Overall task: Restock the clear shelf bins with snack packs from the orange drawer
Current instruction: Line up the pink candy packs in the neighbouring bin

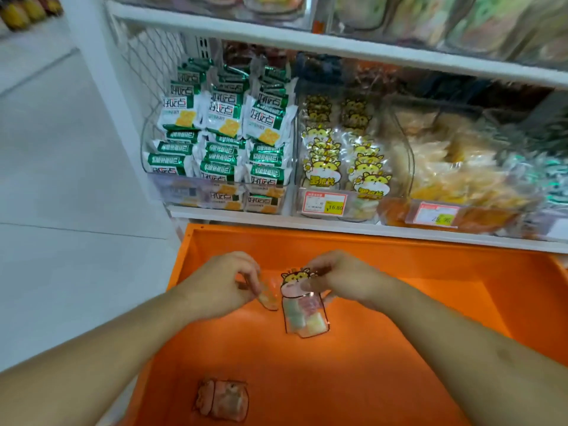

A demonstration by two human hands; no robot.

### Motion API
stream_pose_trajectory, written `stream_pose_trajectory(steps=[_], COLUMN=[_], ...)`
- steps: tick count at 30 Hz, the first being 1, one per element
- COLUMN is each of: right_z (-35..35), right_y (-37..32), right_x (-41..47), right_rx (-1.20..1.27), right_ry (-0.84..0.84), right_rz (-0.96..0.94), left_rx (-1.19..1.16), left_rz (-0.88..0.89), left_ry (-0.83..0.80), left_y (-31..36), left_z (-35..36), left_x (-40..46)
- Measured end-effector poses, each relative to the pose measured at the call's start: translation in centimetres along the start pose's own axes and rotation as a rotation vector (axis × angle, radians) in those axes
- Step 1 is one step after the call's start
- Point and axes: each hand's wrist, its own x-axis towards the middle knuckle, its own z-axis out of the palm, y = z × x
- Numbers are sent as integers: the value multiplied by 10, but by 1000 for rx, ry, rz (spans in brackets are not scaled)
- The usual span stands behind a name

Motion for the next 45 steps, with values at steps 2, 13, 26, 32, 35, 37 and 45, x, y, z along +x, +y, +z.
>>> stream_pose_trajectory(steps=[2, 13, 26, 32, 35, 37, 45], right_z=[-11, -27, -51, -51, -58, -65, -77], right_y=[-21, -67, -82, -79, -80, -79, -81], right_x=[-25, -98, -78, -70, -74, -75, -90], right_rx=[148, 737, 793, 706, 730, 696, 713], right_ry=[35, 130, 311, 406, 445, 499, 506], right_rz=[-39, -242, -215, -164, -136, -123, -192], left_rx=[-43, -450, -824, -1048, -993, -974, -869], left_rz=[86, 395, -9, -176, -195, -207, -271], left_ry=[46, 275, 409, 100, 147, 160, 232], left_y=[34, 150, 150, 150, 147, 147, 140], left_z=[-21, -77, -70, -52, -49, -49, -47], left_x=[-10, -59, -25, -17, -15, -14, -16])
